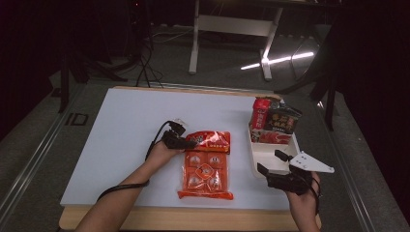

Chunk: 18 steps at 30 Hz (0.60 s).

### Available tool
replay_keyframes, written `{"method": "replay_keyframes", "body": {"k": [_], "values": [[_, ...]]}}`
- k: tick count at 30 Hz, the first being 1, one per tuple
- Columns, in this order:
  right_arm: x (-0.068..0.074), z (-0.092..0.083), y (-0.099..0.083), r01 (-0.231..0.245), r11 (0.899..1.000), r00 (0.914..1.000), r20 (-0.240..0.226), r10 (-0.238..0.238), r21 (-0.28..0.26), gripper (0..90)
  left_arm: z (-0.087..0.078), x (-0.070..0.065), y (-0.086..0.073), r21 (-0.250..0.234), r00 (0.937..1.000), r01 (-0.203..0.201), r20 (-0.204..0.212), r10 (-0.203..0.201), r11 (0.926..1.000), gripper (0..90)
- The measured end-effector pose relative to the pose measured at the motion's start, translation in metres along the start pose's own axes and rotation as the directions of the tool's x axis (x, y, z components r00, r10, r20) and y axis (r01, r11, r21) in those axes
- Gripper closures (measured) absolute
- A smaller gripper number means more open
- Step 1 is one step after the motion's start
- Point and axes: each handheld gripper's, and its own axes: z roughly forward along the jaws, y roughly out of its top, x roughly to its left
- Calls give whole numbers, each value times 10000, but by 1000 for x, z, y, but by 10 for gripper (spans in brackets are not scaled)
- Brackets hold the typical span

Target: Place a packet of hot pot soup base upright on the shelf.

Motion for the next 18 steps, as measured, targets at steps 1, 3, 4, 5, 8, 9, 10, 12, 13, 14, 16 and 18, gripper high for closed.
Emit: {"method": "replay_keyframes", "body": {"k": [1,3,4,5,8,9,10,12,13,14,16,18], "values": [[0,0,0,1,10000,10000,-10,-1,8,166,-1,-2,1,35,9997,-201,-152,201,9998,879],[0,0,0,2,10000,10000,-42,-2,10,167,-2,-3,1,-53,9993,-317,-218,316,9995,894],[0,0,0,2,10000,10000,-42,-2,10,167,-2,-4,1,-73,9987,-432,-269,430,9990,894],[0,0,0,2,10000,10000,-42,-2,10,167,-2,-4,1,-73,9987,-432,-269,430,9990,894],[0,-1,0,-58,9999,10000,-49,58,-84,166,-10,-9,3,-335,9973,-648,-380,635,9973,896],[0,-1,0,-53,9999,10000,-47,53,-118,163,-13,-10,4,-420,9967,-731,-386,715,9964,896],[0,-1,0,-46,9999,10000,-30,45,-143,159,-16,-11,5,-471,9964,-770,-384,753,9959,896],[0,-1,1,1,9999,10000,-69,-2,-135,150,-22,-14,7,-645,9962,-810,-373,787,9946,896],[0,-1,1,28,9999,10000,-88,-29,-148,146,-24,-15,8,-722,9961,-825,-356,801,9940,897],[1,-1,1,62,9999,10000,-69,-63,-161,145,-28,-18,9,-822,9961,-838,-343,812,9931,897],[1,0,2,186,9998,9998,-38,-187,-59,143,-35,-22,12,-984,9961,-856,-305,830,9915,897],[2,0,2,253,9997,9997,-44,-253,-16,139,-42,-26,15,-1084,9943,-1038,-342,1006,9887,897]]}}
